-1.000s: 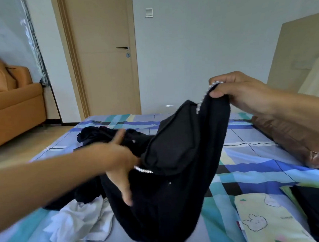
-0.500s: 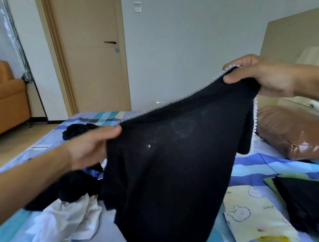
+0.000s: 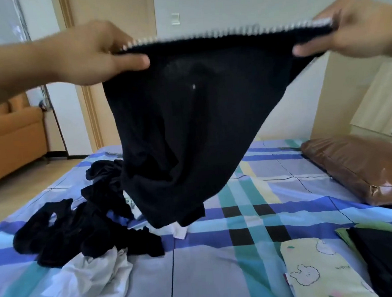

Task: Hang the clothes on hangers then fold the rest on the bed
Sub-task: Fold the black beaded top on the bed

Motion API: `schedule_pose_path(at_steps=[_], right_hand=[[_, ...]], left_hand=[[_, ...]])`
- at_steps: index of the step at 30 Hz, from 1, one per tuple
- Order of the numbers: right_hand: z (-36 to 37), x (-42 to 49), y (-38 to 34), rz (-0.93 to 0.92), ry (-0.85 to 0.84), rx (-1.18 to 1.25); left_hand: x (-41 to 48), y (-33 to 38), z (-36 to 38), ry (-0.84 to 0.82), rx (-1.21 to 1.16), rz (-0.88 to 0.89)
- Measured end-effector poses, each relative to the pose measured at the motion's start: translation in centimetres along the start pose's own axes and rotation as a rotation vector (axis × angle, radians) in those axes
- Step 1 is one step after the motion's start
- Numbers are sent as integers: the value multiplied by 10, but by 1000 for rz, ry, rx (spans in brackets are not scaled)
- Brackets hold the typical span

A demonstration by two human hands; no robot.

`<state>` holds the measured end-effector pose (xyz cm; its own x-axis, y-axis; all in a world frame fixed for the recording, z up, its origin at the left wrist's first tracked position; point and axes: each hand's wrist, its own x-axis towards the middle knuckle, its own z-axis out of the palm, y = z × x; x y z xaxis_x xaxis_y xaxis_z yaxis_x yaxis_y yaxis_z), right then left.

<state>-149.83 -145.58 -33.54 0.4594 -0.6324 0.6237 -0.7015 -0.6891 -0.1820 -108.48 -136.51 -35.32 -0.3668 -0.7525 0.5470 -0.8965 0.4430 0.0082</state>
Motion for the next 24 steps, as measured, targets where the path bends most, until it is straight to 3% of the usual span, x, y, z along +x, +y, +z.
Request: schedule_pose_path(at_steps=[2,4,6,10,14,16,20,22,24], right_hand=[[14,6,-1,-22,-114,-145],[34,11,-7,-93,-103,-217],[56,15,-18,-72,-12,-174],[103,15,-73,-198,-63,66],[132,11,-89,-138,-16,267],[133,10,-82,-55,99,311],[132,-6,-68,301,207,662],[138,-21,-73,413,117,881],[152,-35,-81,434,-106,966]], left_hand=[[1,12,0,-258,-188,-39],[0,34,8,-398,-497,6],[5,52,26,-354,-701,-11],[32,62,73,-161,-515,-123],[45,64,101,-345,-735,-91],[48,65,105,-302,-793,-113],[61,70,103,-61,-601,-183],[68,71,97,79,-561,-238],[73,74,89,166,-527,-260]])
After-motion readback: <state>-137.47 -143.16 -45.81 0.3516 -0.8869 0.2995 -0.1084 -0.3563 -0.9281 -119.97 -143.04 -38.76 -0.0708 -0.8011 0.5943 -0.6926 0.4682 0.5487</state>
